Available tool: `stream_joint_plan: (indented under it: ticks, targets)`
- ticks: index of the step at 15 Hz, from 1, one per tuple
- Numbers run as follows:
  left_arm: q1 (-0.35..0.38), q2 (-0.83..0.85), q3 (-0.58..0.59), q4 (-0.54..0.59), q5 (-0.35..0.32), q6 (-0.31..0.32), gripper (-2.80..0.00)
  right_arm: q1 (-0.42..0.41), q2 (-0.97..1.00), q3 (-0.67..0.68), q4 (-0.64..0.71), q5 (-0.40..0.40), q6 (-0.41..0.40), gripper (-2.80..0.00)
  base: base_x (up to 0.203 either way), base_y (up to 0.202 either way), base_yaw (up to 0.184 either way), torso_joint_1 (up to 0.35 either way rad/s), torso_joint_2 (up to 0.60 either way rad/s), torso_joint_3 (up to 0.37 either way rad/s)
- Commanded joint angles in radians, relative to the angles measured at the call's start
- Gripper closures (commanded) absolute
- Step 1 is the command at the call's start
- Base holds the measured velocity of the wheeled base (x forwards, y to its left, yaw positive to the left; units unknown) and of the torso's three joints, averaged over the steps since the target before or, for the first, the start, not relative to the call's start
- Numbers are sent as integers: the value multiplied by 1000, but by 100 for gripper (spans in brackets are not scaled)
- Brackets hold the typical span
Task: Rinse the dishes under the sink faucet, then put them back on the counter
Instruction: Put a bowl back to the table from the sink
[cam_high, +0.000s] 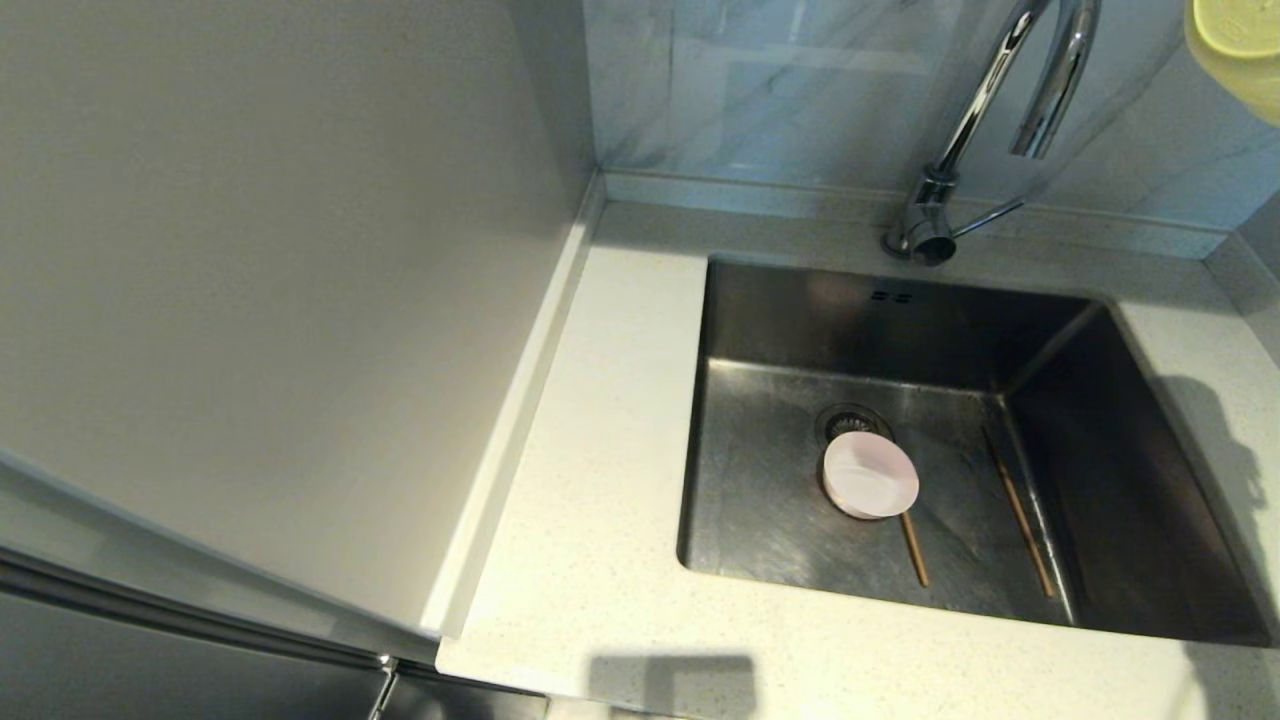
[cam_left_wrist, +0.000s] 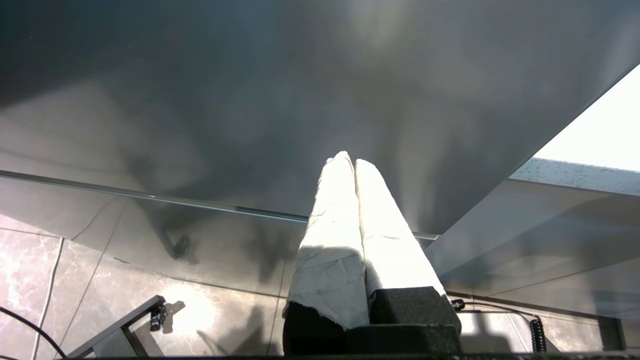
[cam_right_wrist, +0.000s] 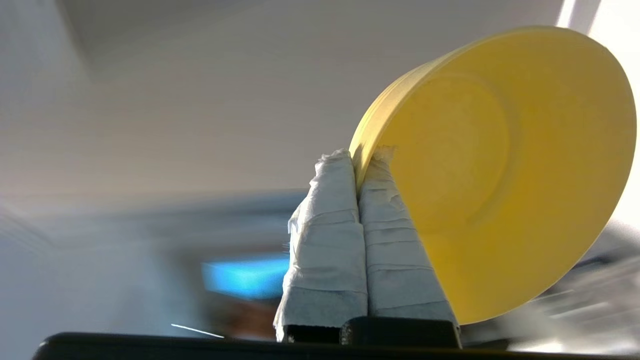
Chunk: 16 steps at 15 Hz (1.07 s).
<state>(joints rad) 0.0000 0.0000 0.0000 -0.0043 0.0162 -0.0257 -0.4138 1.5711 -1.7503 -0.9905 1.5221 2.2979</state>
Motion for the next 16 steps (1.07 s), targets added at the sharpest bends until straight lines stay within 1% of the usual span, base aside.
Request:
stream_joint_plan:
  ticks: [1, 2, 3, 4, 5, 6, 8, 9, 10, 11, 13, 14, 15, 16]
  targets:
    - [0, -3, 0, 0, 1, 0, 0, -25, 1, 86, -403, 8, -7, 0, 0, 0, 0, 0, 0, 0]
    - [0, -3, 0, 0, 1, 0, 0, -34, -7, 151, -472, 8, -14, 0, 0, 0, 0, 0, 0, 0]
    - [0, -3, 0, 0, 1, 0, 0, -40, -17, 190, -507, 8, -8, 0, 0, 0, 0, 0, 0, 0]
    - [0, -3, 0, 0, 1, 0, 0, -43, -25, 188, -489, 8, 14, 0, 0, 0, 0, 0, 0, 0]
    - [0, -3, 0, 0, 1, 0, 0, -42, -29, 152, -404, -7, 62, 0, 0, 0, 0, 0, 0, 0]
    - [0, -3, 0, 0, 1, 0, 0, -34, -30, 98, -232, -32, 121, 0, 0, 0, 0, 0, 0, 0]
    - [0, -3, 0, 0, 1, 0, 0, 2, -30, 24, 228, -57, 214, 0, 0, 0, 0, 0, 0, 0]
    - [0, -3, 0, 0, 1, 0, 0, 21, -33, 24, 447, -57, 238, 0, 0, 0, 0, 0, 0, 0]
    - [0, -3, 0, 0, 1, 0, 0, 33, -39, 64, 611, -38, 250, 0, 0, 0, 0, 0, 0, 0]
    - [0, -3, 0, 0, 1, 0, 0, 33, -43, 141, 690, -26, 256, 0, 0, 0, 0, 0, 0, 0]
    - [0, -3, 0, 0, 1, 0, 0, -5, -54, 367, 733, -8, 265, 0, 0, 0, 0, 0, 0, 0]
    - [0, -3, 0, 0, 1, 0, 0, -27, -62, 427, 764, -4, 269, 0, 0, 0, 0, 0, 0, 0]
    - [0, -3, 0, 0, 1, 0, 0, -44, -70, 452, 818, 0, 273, 0, 0, 0, 0, 0, 0, 0]
    - [0, -3, 0, 0, 1, 0, 0, -54, -77, 436, 892, 2, 276, 0, 0, 0, 0, 0, 0, 0]
